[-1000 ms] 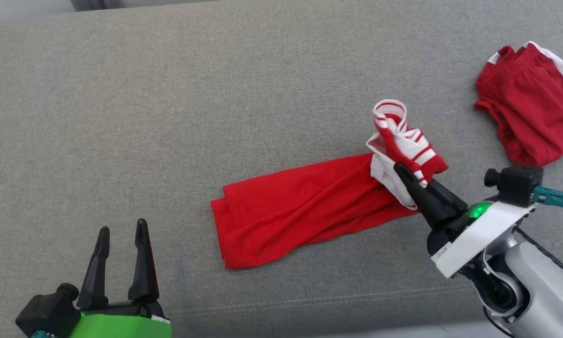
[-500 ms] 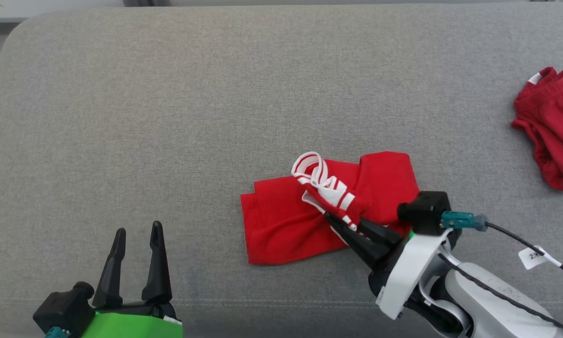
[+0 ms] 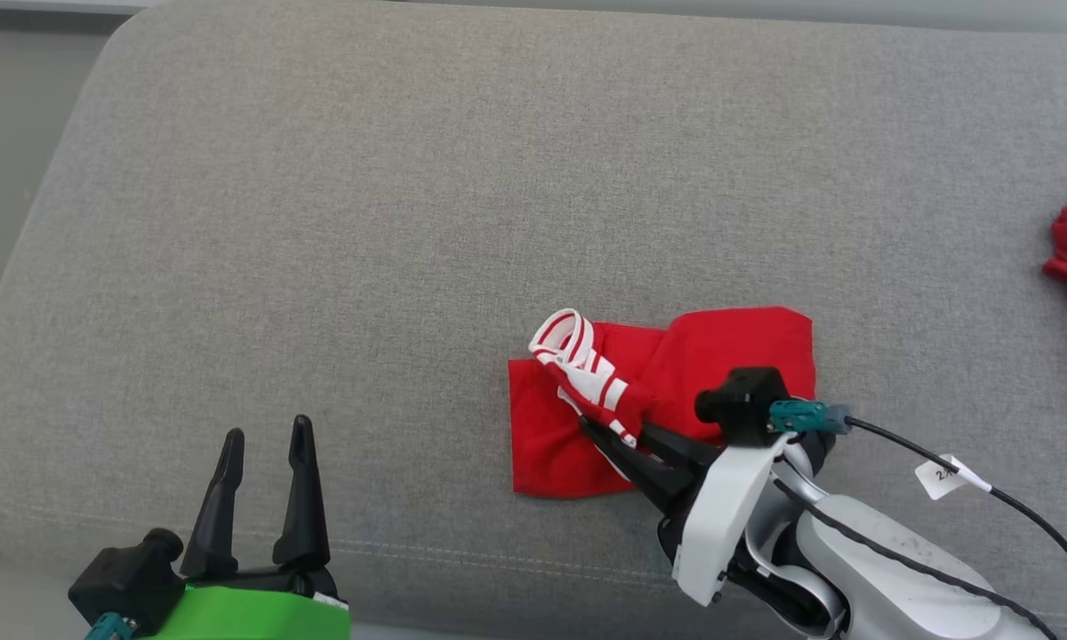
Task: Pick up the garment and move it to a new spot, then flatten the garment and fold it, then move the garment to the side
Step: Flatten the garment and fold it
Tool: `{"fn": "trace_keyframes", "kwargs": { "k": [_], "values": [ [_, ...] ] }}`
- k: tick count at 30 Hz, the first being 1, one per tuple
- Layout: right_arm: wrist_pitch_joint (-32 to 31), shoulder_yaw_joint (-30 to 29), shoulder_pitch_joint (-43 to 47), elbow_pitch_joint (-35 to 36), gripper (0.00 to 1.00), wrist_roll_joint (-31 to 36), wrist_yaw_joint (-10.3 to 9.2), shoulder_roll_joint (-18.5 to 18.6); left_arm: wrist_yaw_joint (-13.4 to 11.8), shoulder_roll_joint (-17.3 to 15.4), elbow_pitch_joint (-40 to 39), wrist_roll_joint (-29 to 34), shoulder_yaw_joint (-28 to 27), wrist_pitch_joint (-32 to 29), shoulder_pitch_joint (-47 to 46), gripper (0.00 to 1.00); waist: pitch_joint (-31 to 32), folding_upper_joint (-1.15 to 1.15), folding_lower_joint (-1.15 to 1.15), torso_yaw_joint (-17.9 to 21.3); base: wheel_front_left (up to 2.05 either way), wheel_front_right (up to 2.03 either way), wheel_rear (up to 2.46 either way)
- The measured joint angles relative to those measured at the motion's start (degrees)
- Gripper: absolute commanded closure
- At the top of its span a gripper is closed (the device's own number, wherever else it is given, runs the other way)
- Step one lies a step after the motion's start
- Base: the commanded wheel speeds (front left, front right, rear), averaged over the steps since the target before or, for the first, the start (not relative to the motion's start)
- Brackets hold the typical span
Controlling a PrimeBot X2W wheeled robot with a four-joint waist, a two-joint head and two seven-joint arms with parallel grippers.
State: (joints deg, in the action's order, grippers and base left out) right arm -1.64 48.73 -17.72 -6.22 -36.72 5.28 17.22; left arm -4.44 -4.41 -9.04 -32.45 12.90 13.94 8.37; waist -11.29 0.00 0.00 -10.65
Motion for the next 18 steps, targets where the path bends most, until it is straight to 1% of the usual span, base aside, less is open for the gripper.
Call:
{"fn": "trace_keyframes", "kwargs": {
  "k": [9, 10, 11, 12, 18],
  "values": [
    [-1.76, 3.05, -0.85, -2.71, 1.0, 1.64, 0.24, -1.36, 0.16, 0.18, 0.27, -0.16, -0.87, 0.31, -0.13, 0.0, 0.18, 0.0, 0.0, -0.3, 0.0, 0.0, 0.0],
    [-1.82, 3.22, -0.92, -3.11, 0.5, 1.77, 0.24, -1.43, 0.18, 0.2, 0.35, -0.16, -0.91, 0.31, -0.13, 0.0, 0.21, 0.0, 0.0, -0.26, 0.0, 0.0, 0.0],
    [-2.31, 3.5, -1.02, -3.52, 0.09, 1.86, 0.25, -1.42, 0.24, 0.24, 0.45, -0.18, -0.97, 0.31, -0.13, 0.0, 0.25, 0.0, 0.0, -0.21, 0.0, 0.0, 0.0],
    [-2.6, 3.98, -1.12, -3.85, 0.0, 1.93, 0.27, -1.43, 0.25, 0.29, 0.54, -0.2, -1.02, 0.31, -0.14, 0.0, 0.29, 0.0, 0.0, -0.14, 0.0, 0.0, 0.0],
    [-3.04, 5.66, -2.04, -4.5, 0.0, 2.79, 0.7, -2.18, 0.25, 0.38, 0.82, -1.36, -1.86, 0.32, -0.14, 0.0, 0.74, 0.0, 0.0, 0.59, 0.0, 0.0, 0.0]
  ]
}}
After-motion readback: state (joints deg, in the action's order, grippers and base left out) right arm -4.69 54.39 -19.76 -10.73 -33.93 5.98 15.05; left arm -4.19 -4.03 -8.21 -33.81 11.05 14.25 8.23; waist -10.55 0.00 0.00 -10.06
